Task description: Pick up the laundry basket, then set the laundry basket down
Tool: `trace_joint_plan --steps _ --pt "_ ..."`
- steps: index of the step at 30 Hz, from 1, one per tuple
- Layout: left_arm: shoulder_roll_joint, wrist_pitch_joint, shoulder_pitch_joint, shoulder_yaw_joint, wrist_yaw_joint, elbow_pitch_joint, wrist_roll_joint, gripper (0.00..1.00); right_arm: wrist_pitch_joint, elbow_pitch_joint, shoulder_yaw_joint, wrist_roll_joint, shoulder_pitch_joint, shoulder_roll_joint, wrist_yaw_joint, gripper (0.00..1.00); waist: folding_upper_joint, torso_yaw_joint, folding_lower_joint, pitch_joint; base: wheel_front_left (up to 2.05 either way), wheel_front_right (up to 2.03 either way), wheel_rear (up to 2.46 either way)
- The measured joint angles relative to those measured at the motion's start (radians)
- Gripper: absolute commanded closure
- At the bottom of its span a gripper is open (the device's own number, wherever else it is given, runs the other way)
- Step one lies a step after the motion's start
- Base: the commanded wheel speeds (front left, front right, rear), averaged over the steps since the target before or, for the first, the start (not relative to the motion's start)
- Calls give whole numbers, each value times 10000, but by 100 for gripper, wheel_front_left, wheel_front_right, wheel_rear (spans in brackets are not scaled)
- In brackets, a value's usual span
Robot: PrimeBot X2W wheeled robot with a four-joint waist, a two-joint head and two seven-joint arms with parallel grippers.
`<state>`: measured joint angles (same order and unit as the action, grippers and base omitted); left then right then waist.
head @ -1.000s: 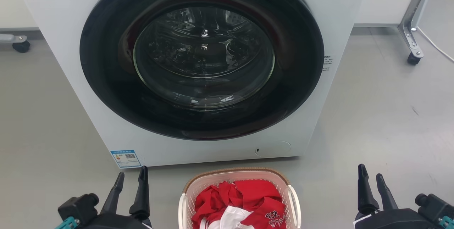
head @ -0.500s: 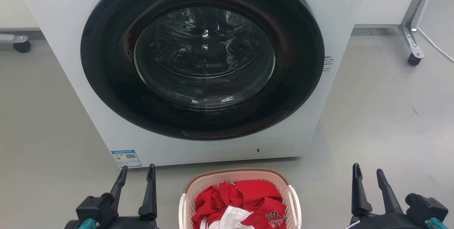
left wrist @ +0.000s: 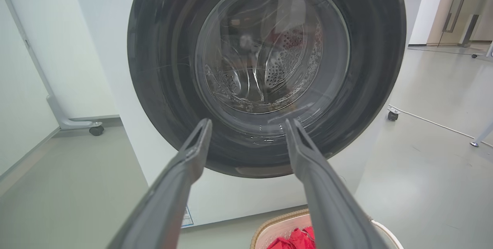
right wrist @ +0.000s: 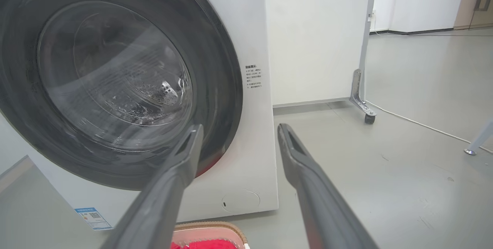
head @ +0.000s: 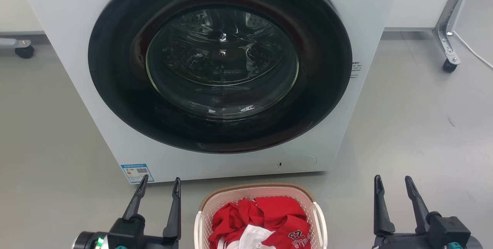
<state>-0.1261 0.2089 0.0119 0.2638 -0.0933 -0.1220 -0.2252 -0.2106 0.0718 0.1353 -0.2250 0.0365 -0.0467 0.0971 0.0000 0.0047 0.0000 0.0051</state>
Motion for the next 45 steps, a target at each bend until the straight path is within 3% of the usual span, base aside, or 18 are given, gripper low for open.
trace_joint_plan --steps 11,45 --pt "-2 430 -174 105 -234 107 1392 0 -387 -376 198 1778 191 -10 278 0 0 4 0 -1 0 0 0" --pt "38 439 -208 -21 -297 92 1402 0 -389 -619 150 1816 232 -8 303 0 0 16 0 132 0 0 0"
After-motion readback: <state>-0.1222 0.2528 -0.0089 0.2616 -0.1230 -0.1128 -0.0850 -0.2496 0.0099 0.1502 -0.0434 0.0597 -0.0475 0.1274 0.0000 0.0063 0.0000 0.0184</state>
